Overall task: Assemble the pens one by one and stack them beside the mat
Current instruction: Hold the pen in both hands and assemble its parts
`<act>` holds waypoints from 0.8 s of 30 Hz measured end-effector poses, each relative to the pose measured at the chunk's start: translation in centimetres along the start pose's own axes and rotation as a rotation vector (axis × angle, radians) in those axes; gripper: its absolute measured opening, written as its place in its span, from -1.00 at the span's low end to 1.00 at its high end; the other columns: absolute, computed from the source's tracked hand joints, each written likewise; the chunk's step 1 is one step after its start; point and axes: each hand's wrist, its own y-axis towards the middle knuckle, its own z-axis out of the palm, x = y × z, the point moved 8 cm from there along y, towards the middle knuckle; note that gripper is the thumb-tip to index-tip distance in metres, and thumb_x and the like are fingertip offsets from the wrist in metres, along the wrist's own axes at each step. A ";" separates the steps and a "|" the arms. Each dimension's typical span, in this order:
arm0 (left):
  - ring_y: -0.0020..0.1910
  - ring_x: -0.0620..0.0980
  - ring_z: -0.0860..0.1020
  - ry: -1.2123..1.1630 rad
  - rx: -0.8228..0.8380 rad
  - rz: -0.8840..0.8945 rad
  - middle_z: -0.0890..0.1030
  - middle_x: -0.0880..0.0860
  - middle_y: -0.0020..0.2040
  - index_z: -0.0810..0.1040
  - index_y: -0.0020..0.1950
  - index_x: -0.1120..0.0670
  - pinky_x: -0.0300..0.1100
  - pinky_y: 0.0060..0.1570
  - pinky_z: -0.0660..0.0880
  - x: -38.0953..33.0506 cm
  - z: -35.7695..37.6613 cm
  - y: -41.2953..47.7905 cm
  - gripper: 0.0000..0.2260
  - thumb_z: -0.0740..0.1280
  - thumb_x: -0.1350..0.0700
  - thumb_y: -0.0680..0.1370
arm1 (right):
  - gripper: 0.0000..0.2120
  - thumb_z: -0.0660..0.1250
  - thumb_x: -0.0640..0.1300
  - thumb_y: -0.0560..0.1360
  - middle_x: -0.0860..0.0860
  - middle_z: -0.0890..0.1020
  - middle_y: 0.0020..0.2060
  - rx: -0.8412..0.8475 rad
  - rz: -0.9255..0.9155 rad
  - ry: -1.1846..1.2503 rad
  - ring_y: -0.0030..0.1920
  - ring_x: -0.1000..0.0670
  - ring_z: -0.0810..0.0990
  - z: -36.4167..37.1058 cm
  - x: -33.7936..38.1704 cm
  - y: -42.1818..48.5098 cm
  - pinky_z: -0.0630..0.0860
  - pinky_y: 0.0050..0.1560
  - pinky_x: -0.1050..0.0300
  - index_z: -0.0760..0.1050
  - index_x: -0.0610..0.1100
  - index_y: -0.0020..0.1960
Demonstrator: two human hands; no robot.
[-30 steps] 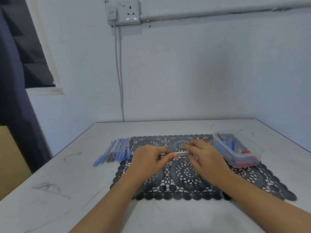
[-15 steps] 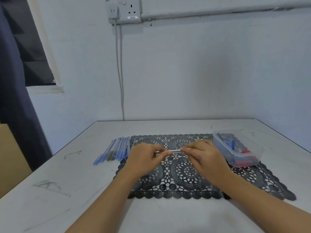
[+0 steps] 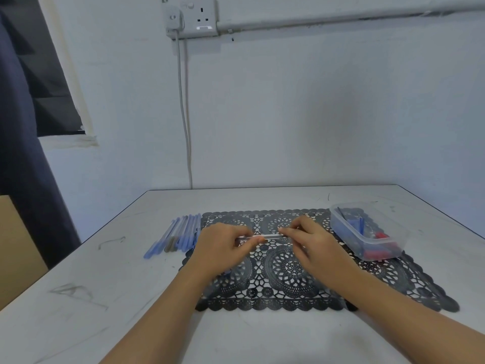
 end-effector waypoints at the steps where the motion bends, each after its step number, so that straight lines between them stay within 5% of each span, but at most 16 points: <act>1: -0.51 -0.21 0.39 -0.002 -0.006 0.003 0.35 -0.12 -0.59 0.63 -0.17 -0.11 -0.40 -0.46 0.16 0.1 0.0 0.0 -0.67 0.19 -0.28 0.48 | -0.66 0.36 -0.40 0.37 -0.04 0.54 -0.12 0.006 -0.001 -0.017 -0.21 0.05 0.49 0.1 -0.1 0.0 0.49 -0.17 0.24 0.58 -0.22 0.13; 12: -0.54 -0.19 0.34 0.038 -0.031 0.019 0.34 -0.12 -0.58 0.65 -0.12 -0.09 -0.39 -0.45 0.13 0.2 -0.2 0.1 -0.66 0.20 -0.28 0.49 | -0.77 0.29 -0.29 0.47 -0.01 0.59 -0.15 0.052 0.041 -0.089 -0.24 0.04 0.55 0.4 -0.5 -0.1 0.57 -0.22 0.15 0.56 -0.17 0.10; 18: -0.55 -0.18 0.33 0.026 -0.032 0.031 0.35 -0.12 -0.58 0.65 -0.11 -0.09 -0.41 -0.46 0.13 0.0 -0.2 0.1 -0.65 0.20 -0.28 0.48 | -0.63 -0.02 -0.02 0.52 0.05 0.58 -0.17 0.070 0.051 -0.117 -0.31 0.09 0.52 0.7 -0.8 -0.2 0.55 -0.34 0.14 0.51 -0.10 0.07; 24: -0.56 -0.18 0.32 0.023 -0.025 0.040 0.33 -0.11 -0.58 0.64 -0.12 -0.10 -0.40 -0.46 0.13 0.0 -0.2 0.0 -0.67 0.20 -0.27 0.48 | -0.72 0.01 -0.06 0.51 0.07 0.59 -0.22 0.049 -0.002 -0.173 -0.43 0.07 0.51 0.8 -0.8 0.0 0.52 -0.50 0.13 0.46 -0.03 0.06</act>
